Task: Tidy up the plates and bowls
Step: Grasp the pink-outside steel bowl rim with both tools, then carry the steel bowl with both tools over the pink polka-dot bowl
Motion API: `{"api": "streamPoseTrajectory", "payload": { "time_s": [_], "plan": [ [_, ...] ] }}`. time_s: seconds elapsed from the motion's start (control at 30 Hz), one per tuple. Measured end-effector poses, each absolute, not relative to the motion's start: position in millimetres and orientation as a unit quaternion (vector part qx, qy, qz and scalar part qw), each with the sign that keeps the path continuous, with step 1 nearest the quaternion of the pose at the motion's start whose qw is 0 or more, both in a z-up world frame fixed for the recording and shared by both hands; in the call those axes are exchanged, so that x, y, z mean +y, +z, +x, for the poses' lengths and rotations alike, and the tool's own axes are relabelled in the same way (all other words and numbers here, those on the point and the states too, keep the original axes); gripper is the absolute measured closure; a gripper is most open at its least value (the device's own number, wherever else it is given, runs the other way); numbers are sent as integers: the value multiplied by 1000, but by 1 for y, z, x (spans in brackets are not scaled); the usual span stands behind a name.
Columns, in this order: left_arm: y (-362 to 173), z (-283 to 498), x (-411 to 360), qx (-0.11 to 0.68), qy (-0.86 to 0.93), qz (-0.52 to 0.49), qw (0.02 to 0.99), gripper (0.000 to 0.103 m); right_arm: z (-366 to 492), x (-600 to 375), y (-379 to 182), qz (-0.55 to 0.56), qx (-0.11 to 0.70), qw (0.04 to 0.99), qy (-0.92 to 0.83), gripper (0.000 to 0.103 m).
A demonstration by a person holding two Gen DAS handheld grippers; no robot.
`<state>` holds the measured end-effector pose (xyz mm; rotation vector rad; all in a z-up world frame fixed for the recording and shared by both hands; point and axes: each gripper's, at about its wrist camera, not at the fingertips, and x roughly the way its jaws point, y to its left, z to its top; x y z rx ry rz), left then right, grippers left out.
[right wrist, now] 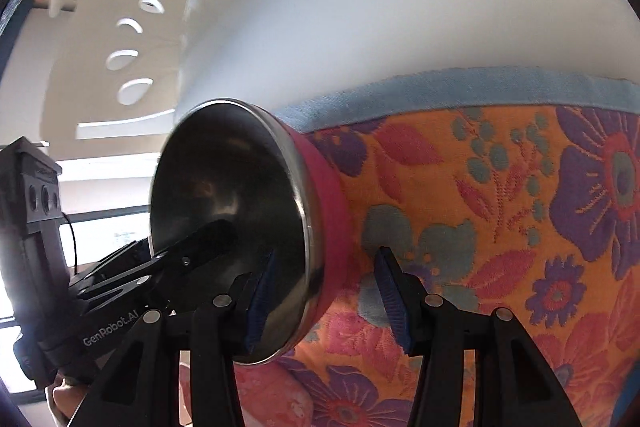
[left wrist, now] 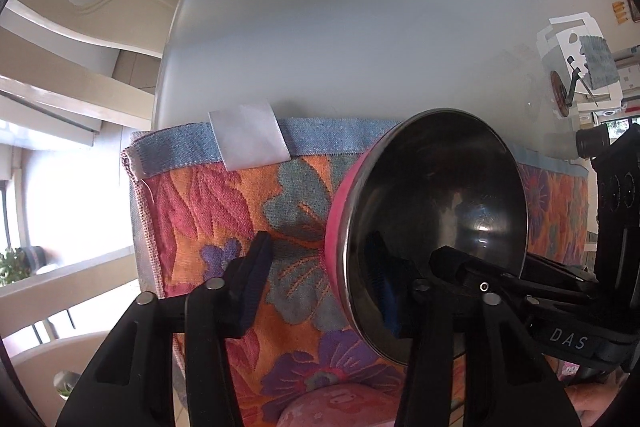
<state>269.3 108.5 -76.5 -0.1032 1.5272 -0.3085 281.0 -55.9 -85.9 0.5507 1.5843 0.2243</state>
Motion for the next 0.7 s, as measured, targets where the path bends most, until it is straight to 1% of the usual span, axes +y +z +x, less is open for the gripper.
{"api": "streamPoseTrajectory", "payload": {
  "time_s": [0.03,0.07,0.1,0.17,0.2,0.3,0.47,0.7],
  "plan": [
    [-77,269,108,689,-142,-49,709,67,281,-56,-85,239,701,665,98,58],
    [-77,269,108,689,-146,-54,708,73,282,-54,-85,236,702,665,95,62],
    [-79,270,109,688,-156,-61,707,80,282,-55,-85,235,703,665,90,68],
    [-78,268,104,684,-171,-63,706,85,282,-58,-87,237,705,663,85,75],
    [-78,267,103,684,-175,-60,706,89,281,-60,-87,242,704,662,90,85],
    [-76,265,94,680,-174,-51,710,89,278,-59,-85,239,700,667,93,87],
    [-71,263,96,678,-174,-56,712,89,275,-58,-80,238,698,669,93,87],
    [-48,259,111,667,-168,-63,723,89,271,-58,-59,224,691,680,95,87]
  ]
}}
